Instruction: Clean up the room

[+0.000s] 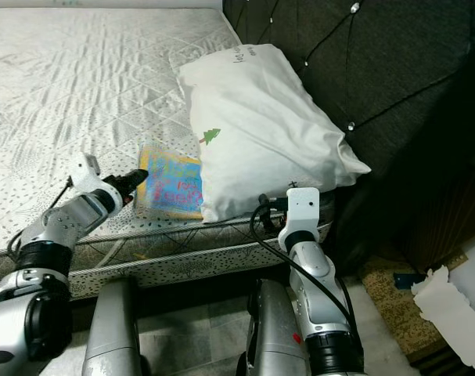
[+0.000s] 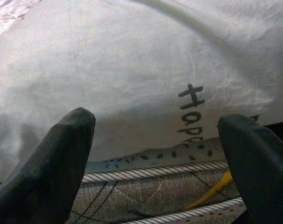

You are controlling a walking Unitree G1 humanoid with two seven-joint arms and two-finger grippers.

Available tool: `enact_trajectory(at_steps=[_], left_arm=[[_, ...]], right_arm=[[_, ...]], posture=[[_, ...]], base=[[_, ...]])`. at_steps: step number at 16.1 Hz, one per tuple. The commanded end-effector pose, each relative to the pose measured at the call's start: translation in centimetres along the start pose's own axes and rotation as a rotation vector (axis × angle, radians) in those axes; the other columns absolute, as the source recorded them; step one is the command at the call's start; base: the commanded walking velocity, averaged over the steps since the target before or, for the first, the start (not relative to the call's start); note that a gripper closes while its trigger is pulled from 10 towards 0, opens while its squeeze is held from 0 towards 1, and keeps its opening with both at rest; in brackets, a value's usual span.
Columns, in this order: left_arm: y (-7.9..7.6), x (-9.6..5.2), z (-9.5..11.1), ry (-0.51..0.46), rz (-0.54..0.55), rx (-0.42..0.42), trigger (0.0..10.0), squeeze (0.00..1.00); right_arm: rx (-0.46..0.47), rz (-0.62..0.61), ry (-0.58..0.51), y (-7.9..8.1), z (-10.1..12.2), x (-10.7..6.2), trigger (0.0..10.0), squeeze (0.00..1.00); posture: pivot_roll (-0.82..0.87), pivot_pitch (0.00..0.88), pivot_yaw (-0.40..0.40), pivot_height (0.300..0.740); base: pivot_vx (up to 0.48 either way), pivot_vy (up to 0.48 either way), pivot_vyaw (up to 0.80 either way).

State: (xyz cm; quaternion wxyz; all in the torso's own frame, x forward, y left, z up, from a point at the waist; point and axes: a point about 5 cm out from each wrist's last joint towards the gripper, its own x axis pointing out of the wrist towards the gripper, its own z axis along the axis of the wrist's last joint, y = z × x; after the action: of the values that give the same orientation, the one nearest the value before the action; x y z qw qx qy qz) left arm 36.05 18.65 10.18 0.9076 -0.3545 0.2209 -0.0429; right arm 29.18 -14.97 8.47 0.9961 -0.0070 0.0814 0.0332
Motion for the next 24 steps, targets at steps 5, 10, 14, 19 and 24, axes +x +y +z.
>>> enact_trajectory(at_steps=[5,10,14,19,24], left_arm=[[0.2,0.2,0.2,-0.014,0.039,0.067,10.0,1.00],[-0.7,-0.2,-0.2,-0.121,0.078,0.158,10.0,1.00],[0.0,-2.7,-2.1,-0.217,0.148,0.280,10.0,1.00],[1.8,-7.2,-3.8,-0.311,0.316,0.649,10.0,1.00],[-0.4,-8.0,-3.7,-0.442,0.412,0.934,10.0,0.00]], right_arm=[[-0.007,0.001,-0.003,-0.1,0.2,0.3,10.0,0.00],[0.000,0.000,-0.001,0.2,0.1,0.5,10.0,0.00],[0.015,0.008,-0.013,0.8,0.1,0.9,10.0,0.00],[0.044,0.053,-0.037,1.9,0.5,2.1,10.0,0.00],[0.070,0.082,-0.131,2.5,2.1,3.4,10.0,0.00]], posture=[[0.02,0.000,-0.090,0.505],[0.04,0.000,-0.079,0.505],[0.06,0.000,-0.061,0.505],[0.10,0.000,-0.040,0.505],[0.12,0.000,-0.030,0.505]], base=[[0.000,0.000,0.00],[0.000,0.000,0.00],[0.000,0.000,0.00],[0.000,0.000,0.00],[0.000,0.000,0.00]])
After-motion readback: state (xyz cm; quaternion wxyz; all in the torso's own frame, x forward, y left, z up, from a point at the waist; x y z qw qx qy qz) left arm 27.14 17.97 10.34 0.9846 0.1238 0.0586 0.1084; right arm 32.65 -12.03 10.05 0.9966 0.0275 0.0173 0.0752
